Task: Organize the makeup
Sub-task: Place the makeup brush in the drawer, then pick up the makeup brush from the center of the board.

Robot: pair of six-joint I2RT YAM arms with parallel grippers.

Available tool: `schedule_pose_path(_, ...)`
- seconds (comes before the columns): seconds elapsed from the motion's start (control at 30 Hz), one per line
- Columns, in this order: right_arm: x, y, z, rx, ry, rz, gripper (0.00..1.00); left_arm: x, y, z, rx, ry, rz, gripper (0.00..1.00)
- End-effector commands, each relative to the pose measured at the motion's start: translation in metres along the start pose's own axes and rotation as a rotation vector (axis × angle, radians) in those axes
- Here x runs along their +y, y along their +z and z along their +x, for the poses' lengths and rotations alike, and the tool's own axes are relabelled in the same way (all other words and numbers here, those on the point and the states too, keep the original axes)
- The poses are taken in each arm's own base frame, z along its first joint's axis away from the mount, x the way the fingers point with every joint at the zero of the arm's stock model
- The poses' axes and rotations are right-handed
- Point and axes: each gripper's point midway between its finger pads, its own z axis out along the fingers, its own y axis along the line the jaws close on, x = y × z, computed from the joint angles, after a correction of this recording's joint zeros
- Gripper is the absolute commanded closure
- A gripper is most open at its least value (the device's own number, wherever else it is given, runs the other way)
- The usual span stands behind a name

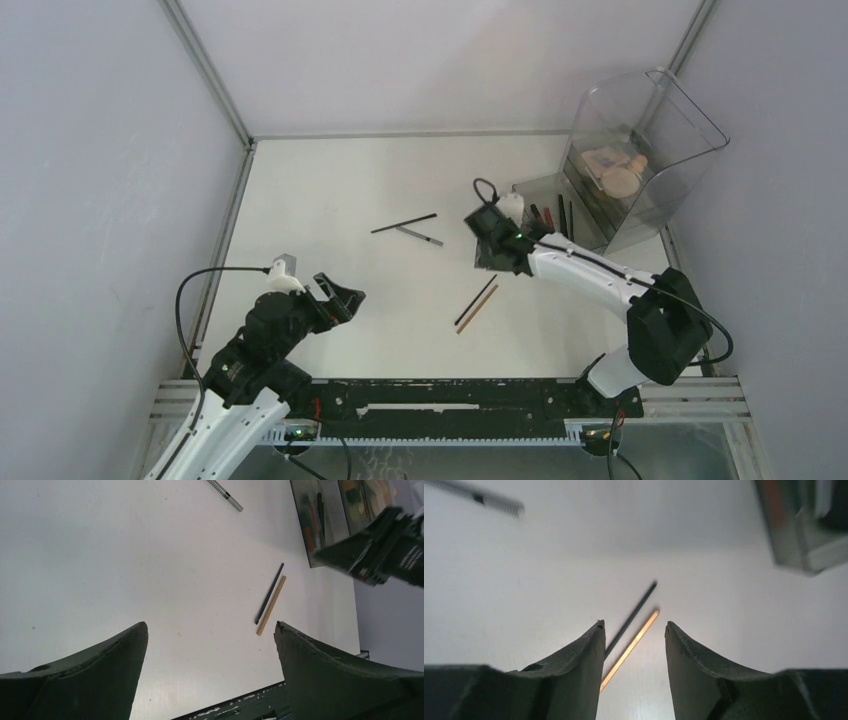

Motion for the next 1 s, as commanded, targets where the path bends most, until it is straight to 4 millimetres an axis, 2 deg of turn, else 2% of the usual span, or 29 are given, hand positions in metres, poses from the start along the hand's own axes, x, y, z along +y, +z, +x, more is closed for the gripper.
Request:
schedule_pose_path(0.0,0.010,-0.002,0.044,0.052,0.229,0.088,0.46,-0.014,-0.004,-0.011,-0.031,0.002,0.048,0.00)
schedule_pose_path(0.13,0.010,0.001,0.066,0.076,0.277,0.155,0.47,-0.014,-0.004,-0.012,-0.031,0.008,0.049,0.00)
schedule_pose_path(0.27,0.006,0.008,0.078,0.095,0.295,0.196,0.48,-0.013,-0.004,-0.011,-0.029,0.010,0.046,0.00)
schedule_pose_path(0.53,-0.001,0.018,0.093,0.122,0.287,0.225,0.52,-0.010,-0.003,-0.009,-0.028,0.008,0.036,0.00)
schedule_pose_path(0.97,0.007,0.034,0.113,0.186,0.261,0.208,0.55,-0.010,-0.002,-0.008,-0.024,0.007,0.035,0.00)
